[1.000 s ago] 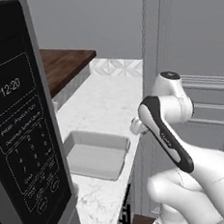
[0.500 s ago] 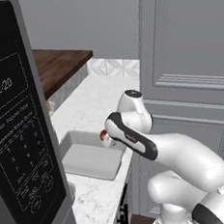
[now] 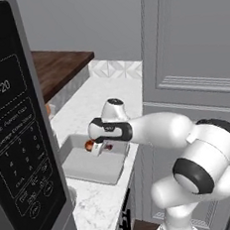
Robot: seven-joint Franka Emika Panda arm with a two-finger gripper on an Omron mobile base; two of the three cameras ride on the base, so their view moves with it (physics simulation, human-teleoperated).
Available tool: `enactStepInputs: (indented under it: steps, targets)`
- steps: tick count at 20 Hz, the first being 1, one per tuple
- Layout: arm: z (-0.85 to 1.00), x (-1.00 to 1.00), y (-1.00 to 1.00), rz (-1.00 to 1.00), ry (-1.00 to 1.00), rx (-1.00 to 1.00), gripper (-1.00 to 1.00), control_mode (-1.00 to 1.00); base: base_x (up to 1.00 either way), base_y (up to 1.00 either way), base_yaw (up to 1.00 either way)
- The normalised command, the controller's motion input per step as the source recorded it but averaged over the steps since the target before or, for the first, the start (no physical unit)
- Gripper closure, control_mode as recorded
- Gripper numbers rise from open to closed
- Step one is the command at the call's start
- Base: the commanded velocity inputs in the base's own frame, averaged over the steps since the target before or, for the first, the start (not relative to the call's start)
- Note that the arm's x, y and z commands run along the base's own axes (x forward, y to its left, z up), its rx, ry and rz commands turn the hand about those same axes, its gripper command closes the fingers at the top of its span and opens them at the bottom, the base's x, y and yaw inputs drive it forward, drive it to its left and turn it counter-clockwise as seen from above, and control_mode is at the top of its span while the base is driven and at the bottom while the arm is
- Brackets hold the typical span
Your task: Place one lime and one chicken drumstick in each tupperware on the nearby counter, to pack two identical lunches.
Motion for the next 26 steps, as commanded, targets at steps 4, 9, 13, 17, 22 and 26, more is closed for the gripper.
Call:
enactStepInputs:
  steps: [4,9,13,17,22,26]
  targets:
    - [-0.49,0.37,0.01,0.07,0.00,-0.04,-1.00,-1.00,0.00,0.00,0.00]
    - [-0.27,0.13,0.24,0.10,-0.01,-0.05,-1.00,-1.00,0.00,0.00,0.00]
    - [0.28,-0.29,0.08,0.07,-0.11,-0.01,-1.00,-1.00,0.00,0.00,0.00]
    - [0.81,-0.47,-0.17,0.00,-0.19,0.00,-1.00,-1.00,0.00,0.00,0.00]
    - [0.48,-0.72,-0.54,-0.18,-0.06,0.00,-1.00,-1.00,0.00,0.00,0.00]
    - [0.35,-0.76,-0.65,-0.37,0.00,0.04,-1.00,-1.00,0.00,0.00,0.00]
